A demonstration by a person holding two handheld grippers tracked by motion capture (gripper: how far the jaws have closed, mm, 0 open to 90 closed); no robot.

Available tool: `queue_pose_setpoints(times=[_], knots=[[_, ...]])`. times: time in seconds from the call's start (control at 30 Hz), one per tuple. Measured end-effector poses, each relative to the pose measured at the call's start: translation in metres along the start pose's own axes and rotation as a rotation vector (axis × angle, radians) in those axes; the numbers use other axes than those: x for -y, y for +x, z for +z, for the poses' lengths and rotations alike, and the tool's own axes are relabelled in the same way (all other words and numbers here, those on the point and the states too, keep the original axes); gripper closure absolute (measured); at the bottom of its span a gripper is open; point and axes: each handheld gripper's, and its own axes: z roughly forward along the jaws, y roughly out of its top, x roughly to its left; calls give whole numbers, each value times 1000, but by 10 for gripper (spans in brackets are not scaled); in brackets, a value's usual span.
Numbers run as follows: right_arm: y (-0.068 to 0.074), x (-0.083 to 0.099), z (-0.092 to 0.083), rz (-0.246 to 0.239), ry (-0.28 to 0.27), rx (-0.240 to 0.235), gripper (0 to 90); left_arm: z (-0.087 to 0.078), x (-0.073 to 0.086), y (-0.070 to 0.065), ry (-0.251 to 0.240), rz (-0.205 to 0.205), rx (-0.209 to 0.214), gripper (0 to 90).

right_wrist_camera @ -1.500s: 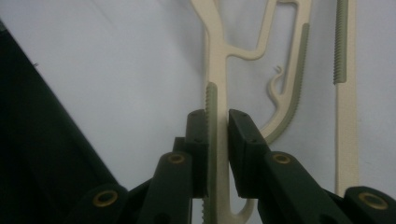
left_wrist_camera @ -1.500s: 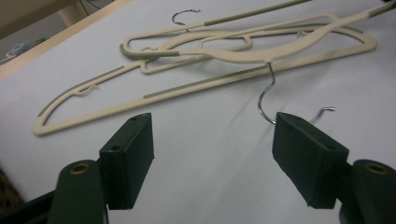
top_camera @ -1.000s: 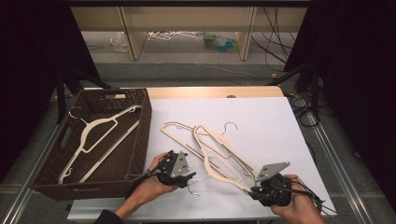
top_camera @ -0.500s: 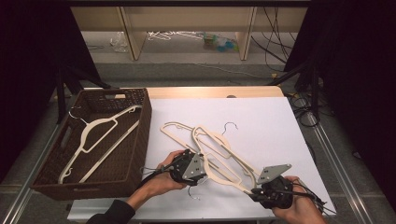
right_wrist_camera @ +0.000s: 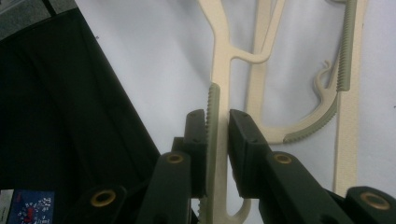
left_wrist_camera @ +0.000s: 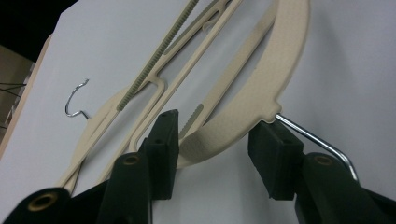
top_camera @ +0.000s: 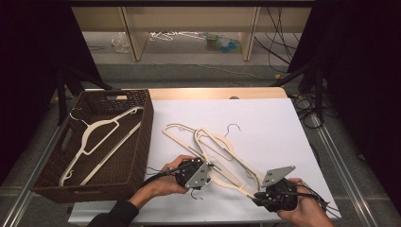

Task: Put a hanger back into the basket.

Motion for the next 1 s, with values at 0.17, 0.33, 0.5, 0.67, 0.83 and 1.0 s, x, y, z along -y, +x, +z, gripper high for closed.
queue_pose_setpoints(times=[0.17,0.33,0.5,0.67,0.83,1.0], knots=[[-5,4,1,4,-2,-16,785,-1,-6,-1,3,92,11,631],[-9,7,3,16,3,-34,788,-4,-14,0,18,179,9,677],[-15,10,-1,44,-30,-33,729,-10,-24,2,15,270,-41,751],[-15,7,-12,69,-85,7,654,-18,-34,7,4,294,-72,804],[-16,8,-17,73,-115,28,617,-25,-40,9,7,308,-104,853],[-16,5,-28,93,-190,81,539,-36,-47,15,-16,258,-123,855]])
